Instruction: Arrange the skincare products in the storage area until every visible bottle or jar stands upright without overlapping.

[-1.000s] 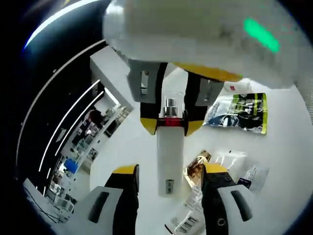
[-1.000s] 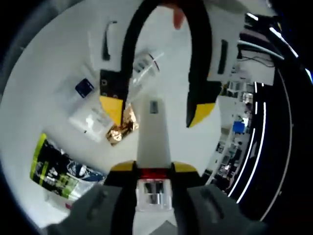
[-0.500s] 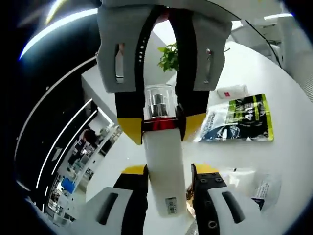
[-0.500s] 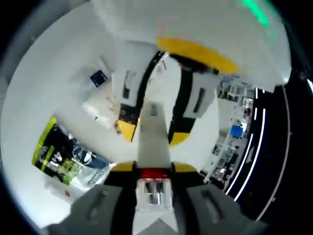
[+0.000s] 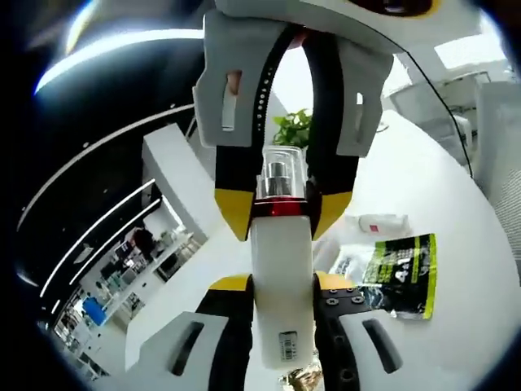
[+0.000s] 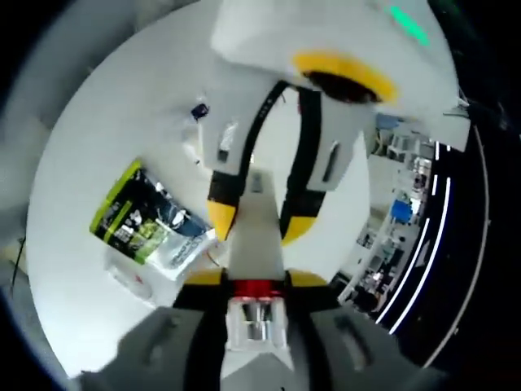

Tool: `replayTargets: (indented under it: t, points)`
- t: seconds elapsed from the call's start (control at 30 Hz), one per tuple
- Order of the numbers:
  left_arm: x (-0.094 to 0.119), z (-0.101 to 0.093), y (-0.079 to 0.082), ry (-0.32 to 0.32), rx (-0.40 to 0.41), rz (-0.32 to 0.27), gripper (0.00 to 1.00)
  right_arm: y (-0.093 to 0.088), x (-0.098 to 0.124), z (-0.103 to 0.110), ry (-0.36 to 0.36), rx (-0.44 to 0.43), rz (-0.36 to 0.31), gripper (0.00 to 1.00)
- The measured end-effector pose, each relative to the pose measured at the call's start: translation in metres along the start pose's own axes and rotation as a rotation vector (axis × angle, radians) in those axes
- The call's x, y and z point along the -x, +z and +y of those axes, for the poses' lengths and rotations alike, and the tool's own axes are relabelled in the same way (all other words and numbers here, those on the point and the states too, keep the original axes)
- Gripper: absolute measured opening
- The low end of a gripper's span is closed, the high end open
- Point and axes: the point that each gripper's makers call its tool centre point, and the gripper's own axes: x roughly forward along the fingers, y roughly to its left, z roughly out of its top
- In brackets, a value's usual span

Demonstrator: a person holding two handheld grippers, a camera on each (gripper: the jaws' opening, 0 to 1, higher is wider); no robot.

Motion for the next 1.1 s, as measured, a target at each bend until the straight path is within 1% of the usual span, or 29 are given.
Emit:
replayTargets:
  t: [0.03, 0.07, 0.1, 0.17, 0.23, 0.27, 0.43, 0.5, 0.53, 0.57, 0.6, 0.63, 0.8, 0.87, 0.97, 1.03, 1.1]
  points:
    - [-0.001, -0.002, 0.005, -0.003, -0.001, -0.012, 0.25, -0.004, 0.006, 0.003, 0.01, 0.001, 0.006, 0.26]
    - [-0.002, -0.006, 0.011, -0.008, 0.015, -0.025, 0.24, -0.006, 0.01, 0.004, 0.015, 0.003, 0.008, 0.26]
    - [-0.002, -0.01, 0.015, -0.023, 0.03, -0.031, 0.24, -0.008, 0.015, 0.01, 0.045, -0.019, 0.004, 0.26]
    - [-0.003, -0.017, 0.023, -0.04, 0.041, -0.044, 0.24, -0.012, 0.024, 0.019, 0.081, -0.028, 0.001, 0.26]
    - [-0.004, -0.029, 0.031, -0.072, 0.072, -0.055, 0.24, -0.014, 0.032, 0.029, 0.125, -0.026, 0.002, 0.26]
    - [-0.004, -0.036, 0.036, -0.095, 0.1, -0.062, 0.24, -0.014, 0.035, 0.033, 0.144, -0.027, 0.0, 0.26]
    - [-0.006, -0.064, 0.046, -0.168, 0.171, -0.066, 0.24, -0.012, 0.049, 0.06, 0.281, -0.053, 0.002, 0.26]
    - [-0.006, -0.078, 0.049, -0.214, 0.225, -0.069, 0.24, -0.01, 0.053, 0.071, 0.347, -0.075, -0.007, 0.26]
    - [-0.006, -0.084, 0.049, -0.232, 0.25, -0.07, 0.24, -0.01, 0.055, 0.078, 0.394, -0.095, -0.01, 0.26]
    - [-0.006, -0.092, 0.051, -0.262, 0.287, -0.07, 0.24, -0.009, 0.056, 0.083, 0.426, -0.107, -0.011, 0.26]
    - [-0.006, -0.097, 0.052, -0.285, 0.299, -0.072, 0.24, -0.008, 0.058, 0.089, 0.475, -0.128, -0.01, 0.26]
    - [-0.006, -0.105, 0.052, -0.314, 0.332, -0.068, 0.24, -0.007, 0.059, 0.094, 0.504, -0.138, -0.011, 0.26]
    - [-0.007, -0.13, 0.051, -0.418, 0.42, -0.063, 0.24, -0.003, 0.06, 0.115, 0.659, -0.204, 0.002, 0.26]
    - [-0.009, -0.138, 0.051, -0.449, 0.448, -0.062, 0.24, -0.002, 0.061, 0.122, 0.72, -0.231, 0.007, 0.26]
    - [-0.014, -0.148, 0.053, -0.478, 0.482, -0.064, 0.24, -0.002, 0.061, 0.131, 0.793, -0.271, 0.02, 0.26]
    - [-0.018, -0.155, 0.051, -0.491, 0.504, -0.059, 0.24, -0.001, 0.059, 0.136, 0.832, -0.298, 0.022, 0.26]
    - [-0.022, -0.16, 0.049, -0.498, 0.536, -0.056, 0.24, -0.001, 0.056, 0.14, 0.856, -0.311, 0.026, 0.26]
